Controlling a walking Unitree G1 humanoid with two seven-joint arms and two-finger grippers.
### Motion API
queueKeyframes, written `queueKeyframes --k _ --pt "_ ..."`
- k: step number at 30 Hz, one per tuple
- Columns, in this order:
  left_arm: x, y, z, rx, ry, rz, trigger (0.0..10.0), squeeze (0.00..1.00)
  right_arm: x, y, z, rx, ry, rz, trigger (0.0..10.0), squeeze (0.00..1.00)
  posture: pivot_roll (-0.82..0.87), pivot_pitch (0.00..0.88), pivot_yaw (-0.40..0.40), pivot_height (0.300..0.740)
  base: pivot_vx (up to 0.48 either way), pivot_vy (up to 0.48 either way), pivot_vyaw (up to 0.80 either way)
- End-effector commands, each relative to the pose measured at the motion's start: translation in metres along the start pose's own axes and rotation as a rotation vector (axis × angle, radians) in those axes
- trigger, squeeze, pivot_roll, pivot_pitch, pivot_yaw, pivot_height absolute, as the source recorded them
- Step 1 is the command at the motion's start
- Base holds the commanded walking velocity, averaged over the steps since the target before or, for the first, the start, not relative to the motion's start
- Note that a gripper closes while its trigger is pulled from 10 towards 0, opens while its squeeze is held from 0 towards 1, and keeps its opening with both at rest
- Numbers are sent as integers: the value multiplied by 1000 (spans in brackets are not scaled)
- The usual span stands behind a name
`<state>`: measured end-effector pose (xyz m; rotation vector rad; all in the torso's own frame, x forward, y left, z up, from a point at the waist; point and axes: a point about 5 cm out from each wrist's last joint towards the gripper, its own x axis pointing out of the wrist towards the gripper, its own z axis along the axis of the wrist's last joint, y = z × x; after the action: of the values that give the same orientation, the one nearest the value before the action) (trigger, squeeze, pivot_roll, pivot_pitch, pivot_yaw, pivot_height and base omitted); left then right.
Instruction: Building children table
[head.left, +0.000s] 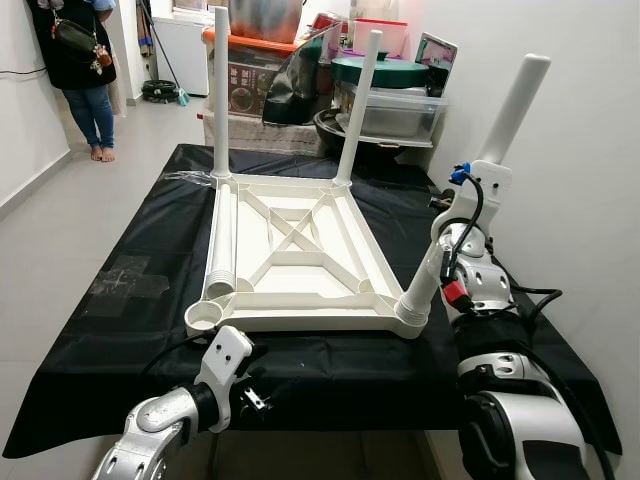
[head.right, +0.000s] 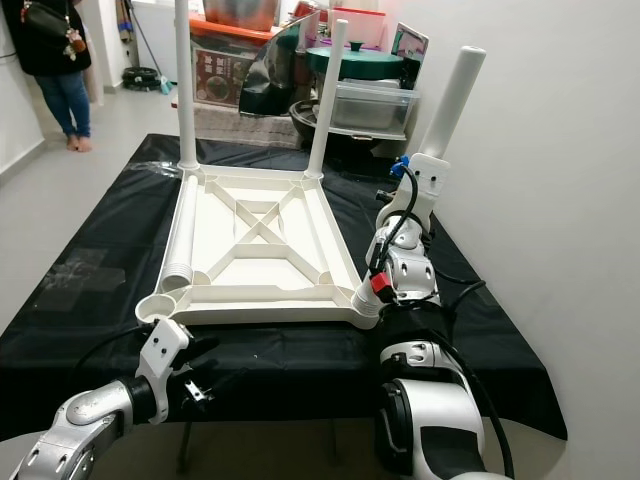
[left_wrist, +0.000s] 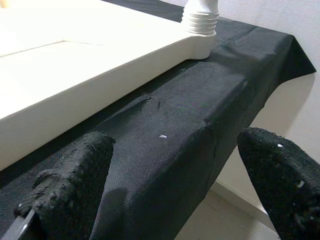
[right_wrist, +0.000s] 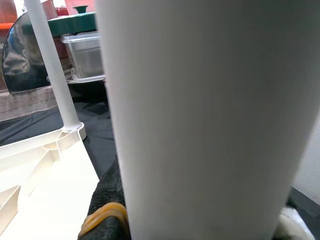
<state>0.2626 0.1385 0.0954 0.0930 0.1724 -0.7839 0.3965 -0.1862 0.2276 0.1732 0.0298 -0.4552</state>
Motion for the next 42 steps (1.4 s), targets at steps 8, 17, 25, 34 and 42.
queueKeyframes --k 8,17,25,34,42 --pt "5 -4 -3 -9 7 -20 10000 0 0 -19 -46 3 198 -70 10000 0 43 0 -128 740 0 0 0" --pt "4 -3 -3 -7 9 -18 10000 0 0 -17 -44 10 195 -59 10000 0 42 0 -129 740 0 0 0" --pt "5 -4 -3 -8 9 -21 10000 0 0 -17 -41 15 190 -57 10000 0 38 0 -129 740 0 0 0" --pt "6 -4 -4 -9 8 -24 10000 0 2 -15 -32 25 172 -47 10000 0 36 0 -130 740 0 0 0" --pt "6 -4 -4 -10 7 -26 10000 0 1 -12 -30 27 172 -36 10000 0 35 0 -131 740 0 0 0"
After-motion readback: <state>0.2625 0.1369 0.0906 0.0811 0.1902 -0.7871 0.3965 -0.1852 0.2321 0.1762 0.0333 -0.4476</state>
